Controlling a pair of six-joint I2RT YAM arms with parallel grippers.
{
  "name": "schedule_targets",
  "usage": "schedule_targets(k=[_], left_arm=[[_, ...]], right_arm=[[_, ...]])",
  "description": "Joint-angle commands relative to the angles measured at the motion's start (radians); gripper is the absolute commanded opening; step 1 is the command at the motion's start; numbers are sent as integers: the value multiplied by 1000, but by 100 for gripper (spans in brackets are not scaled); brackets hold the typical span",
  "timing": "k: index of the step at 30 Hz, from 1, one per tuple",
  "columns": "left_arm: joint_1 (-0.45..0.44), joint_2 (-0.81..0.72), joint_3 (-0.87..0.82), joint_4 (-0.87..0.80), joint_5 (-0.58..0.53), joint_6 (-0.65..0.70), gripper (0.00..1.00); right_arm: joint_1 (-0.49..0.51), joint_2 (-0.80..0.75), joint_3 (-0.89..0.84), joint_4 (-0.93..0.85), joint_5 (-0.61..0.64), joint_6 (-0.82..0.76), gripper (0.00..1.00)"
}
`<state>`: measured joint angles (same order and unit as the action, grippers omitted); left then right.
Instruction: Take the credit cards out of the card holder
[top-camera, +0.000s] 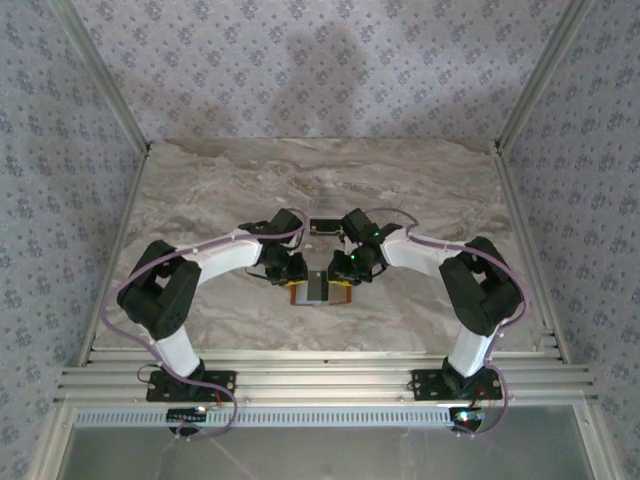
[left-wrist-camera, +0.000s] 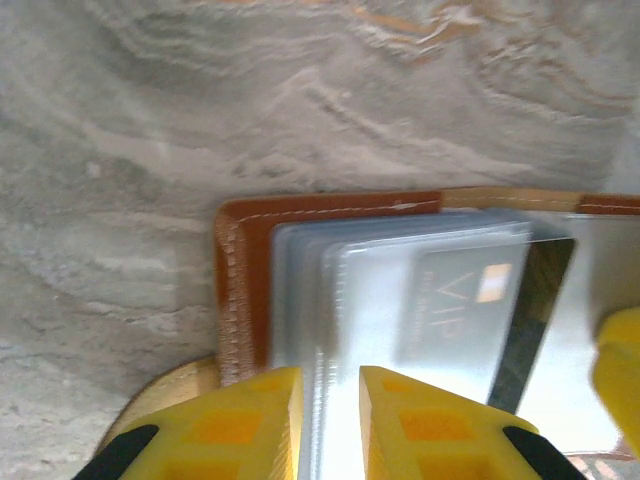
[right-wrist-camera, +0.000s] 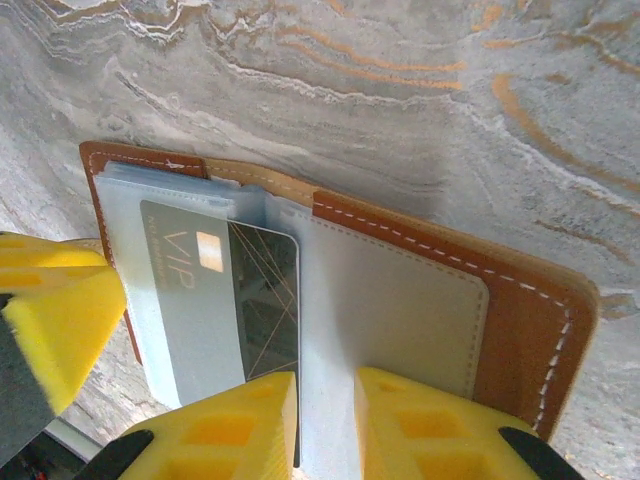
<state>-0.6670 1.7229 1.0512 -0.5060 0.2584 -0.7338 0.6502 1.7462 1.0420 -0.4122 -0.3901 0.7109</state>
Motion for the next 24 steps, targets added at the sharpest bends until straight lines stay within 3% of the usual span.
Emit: schedule_targets(k=[1,24], left_arm=[[-15,-22,36,-45,6,8,23],[-16,69,-10,-53,-34,25,24]], right_arm=[[-3,-4,-7,20,-28,7,24],[-5,51,-34,98,-78,28,26]])
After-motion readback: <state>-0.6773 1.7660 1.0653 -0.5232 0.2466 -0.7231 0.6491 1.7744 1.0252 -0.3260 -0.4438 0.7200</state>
